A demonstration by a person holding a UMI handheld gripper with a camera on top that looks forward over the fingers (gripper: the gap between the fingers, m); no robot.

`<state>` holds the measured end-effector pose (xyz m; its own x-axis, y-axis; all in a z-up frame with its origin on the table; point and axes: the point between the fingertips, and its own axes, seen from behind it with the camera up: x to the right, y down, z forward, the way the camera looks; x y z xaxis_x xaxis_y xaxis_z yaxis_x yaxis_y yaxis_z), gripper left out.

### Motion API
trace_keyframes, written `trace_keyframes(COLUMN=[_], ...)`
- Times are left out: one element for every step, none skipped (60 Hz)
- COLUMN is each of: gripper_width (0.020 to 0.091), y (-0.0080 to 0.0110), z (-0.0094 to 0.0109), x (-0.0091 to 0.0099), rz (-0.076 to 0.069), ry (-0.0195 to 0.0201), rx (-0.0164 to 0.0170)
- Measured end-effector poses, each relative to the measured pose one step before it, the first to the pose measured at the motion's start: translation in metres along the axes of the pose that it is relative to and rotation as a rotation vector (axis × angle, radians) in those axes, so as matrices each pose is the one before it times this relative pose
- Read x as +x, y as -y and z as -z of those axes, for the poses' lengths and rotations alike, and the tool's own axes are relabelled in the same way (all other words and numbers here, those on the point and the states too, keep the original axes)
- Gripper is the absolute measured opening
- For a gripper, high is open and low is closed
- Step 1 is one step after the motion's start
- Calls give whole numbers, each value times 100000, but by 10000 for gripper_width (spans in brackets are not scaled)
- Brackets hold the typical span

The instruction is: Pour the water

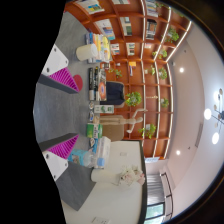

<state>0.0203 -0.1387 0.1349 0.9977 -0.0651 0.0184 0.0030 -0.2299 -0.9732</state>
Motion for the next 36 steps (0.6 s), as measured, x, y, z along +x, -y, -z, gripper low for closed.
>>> trace_keyframes(gripper_width=[810, 807, 807, 809, 809, 810, 810, 809, 811, 809, 808, 808, 808, 811, 811, 810, 810, 810, 810, 809, 810, 810, 810, 810, 811, 809, 810, 810, 811, 810, 810, 811, 811, 810, 811, 811], y=[-139, -368, -578, -473, -412, -316, 1036, -1398, -424, -208, -158, -79, 8, 27, 37, 13, 31, -26, 14, 7, 18, 24, -25, -54, -40, 2, 27, 44, 25, -13, -8, -4, 14, 41, 71, 49], z=[48, 86, -237, -175, -162, -173, 775, -204, -1254, -387, -374, -331, -375, -400, -444, -482, -462, -483, -511, -508, -534, -522, -520, -551, -510, -500, -478, -511, -467, -472, -439, -425, -406, -394, -366, -398], x=[274, 458, 1108, 877, 790, 786, -2191, 1966, 2393, 983, 937, 946, 860, 787, 702, 637, 582, 495, 470, 451, 426, 348, 309, 245, 224, 204, 188, 154, 141, 147, 132, 137, 106, 112, 83, 78], rz=[-653, -806, -703, -701, -634, -553, -593, -207, 167, 26, 37, 94, 62, 67, 81, 143, 249, 262, 229, 176, 189, 293, 337, 353, 277, 218, 133, 92, 92, 123, 215, 210, 233, 295, 325, 297], ry=[-696, -675, -491, -464, -485, -496, -1358, -434, -216, -843, -1039, -1182, -1103, -921, -698, -627, -552, -333, -320, -361, -325, -212, -37, 135, 223, 223, 251, 220, 116, 91, 54, 27, 35, 38, 41, -14], rx=[-305, -337, -224, -369, -424, -427, -820, 109, 242, 32, 10, 3, 112, 332, 421, 308, 203, 75, 42, 54, 73, -6, -173, -312, -295, -232, -169, -115, -176, -252, -320, -283, -203, -146, -21, 24])
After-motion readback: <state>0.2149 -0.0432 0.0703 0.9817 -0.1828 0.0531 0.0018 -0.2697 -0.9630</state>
